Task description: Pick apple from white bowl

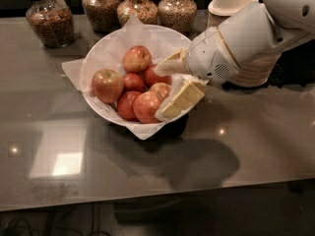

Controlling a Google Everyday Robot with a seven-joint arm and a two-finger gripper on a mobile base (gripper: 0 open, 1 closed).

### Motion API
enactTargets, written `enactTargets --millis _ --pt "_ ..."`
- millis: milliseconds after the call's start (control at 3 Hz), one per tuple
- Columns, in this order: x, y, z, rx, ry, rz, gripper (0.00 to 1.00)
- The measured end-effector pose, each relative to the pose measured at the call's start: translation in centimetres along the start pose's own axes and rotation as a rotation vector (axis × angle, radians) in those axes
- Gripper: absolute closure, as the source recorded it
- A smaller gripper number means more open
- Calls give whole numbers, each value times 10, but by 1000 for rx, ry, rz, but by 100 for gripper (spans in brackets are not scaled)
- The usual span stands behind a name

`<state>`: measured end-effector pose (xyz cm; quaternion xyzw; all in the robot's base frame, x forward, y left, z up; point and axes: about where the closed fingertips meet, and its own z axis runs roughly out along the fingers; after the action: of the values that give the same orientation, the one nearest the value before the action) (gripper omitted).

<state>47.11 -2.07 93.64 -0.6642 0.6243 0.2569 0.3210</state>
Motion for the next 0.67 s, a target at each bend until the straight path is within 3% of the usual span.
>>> enactTargets --millis 667 --pt "2 3 12 -36 -12 -1 34"
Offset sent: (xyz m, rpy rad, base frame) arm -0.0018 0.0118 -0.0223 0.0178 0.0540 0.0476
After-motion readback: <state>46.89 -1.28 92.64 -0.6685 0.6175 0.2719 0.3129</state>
